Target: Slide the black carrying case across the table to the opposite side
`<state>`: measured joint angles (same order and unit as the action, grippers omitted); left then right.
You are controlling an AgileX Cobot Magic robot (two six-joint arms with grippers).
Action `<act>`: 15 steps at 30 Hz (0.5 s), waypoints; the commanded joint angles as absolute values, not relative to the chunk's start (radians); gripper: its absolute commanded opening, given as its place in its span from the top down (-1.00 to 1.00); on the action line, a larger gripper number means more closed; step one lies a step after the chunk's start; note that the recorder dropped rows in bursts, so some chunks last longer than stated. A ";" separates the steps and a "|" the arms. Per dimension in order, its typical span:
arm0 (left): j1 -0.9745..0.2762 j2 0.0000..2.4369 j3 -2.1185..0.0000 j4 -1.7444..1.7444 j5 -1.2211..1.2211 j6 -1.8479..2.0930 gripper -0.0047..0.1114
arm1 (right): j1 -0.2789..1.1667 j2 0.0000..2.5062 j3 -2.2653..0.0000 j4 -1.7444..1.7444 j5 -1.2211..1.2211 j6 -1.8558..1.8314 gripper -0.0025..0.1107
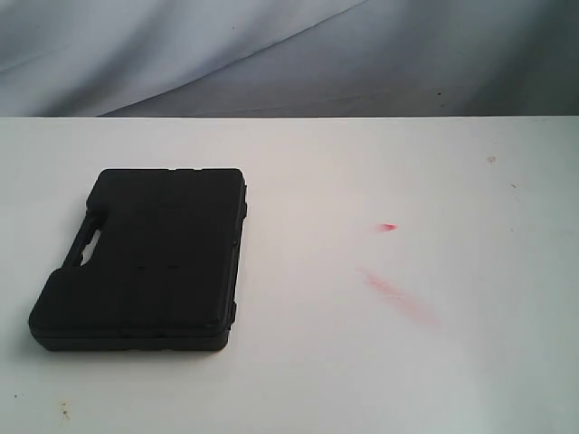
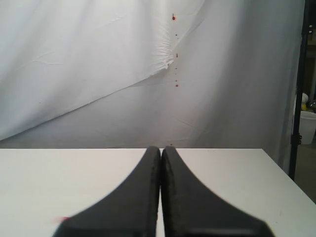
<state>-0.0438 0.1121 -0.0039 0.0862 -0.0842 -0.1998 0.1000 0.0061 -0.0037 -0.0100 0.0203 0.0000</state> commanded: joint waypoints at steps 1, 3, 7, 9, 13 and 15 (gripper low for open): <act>-0.050 0.050 0.000 0.093 -0.102 -0.201 0.92 | 0.091 0.000 0.000 -0.005 0.020 -0.006 0.96; -0.050 0.015 0.000 0.093 -0.089 -0.201 0.92 | 0.091 0.000 0.000 -0.005 0.020 -0.006 0.96; -0.050 0.000 0.000 0.093 -0.052 -0.210 0.92 | 0.091 0.000 0.000 -0.005 0.020 -0.006 0.96; -0.057 0.000 0.000 0.091 -0.039 -0.217 0.92 | 0.091 0.000 0.000 -0.005 0.020 -0.006 0.96; -0.114 0.000 0.000 0.091 -0.029 -0.212 0.92 | 0.091 0.000 0.000 -0.005 0.020 -0.006 0.96; -0.140 0.000 0.000 0.094 -0.029 -0.205 0.92 | 0.091 0.000 0.000 -0.005 0.020 -0.006 0.96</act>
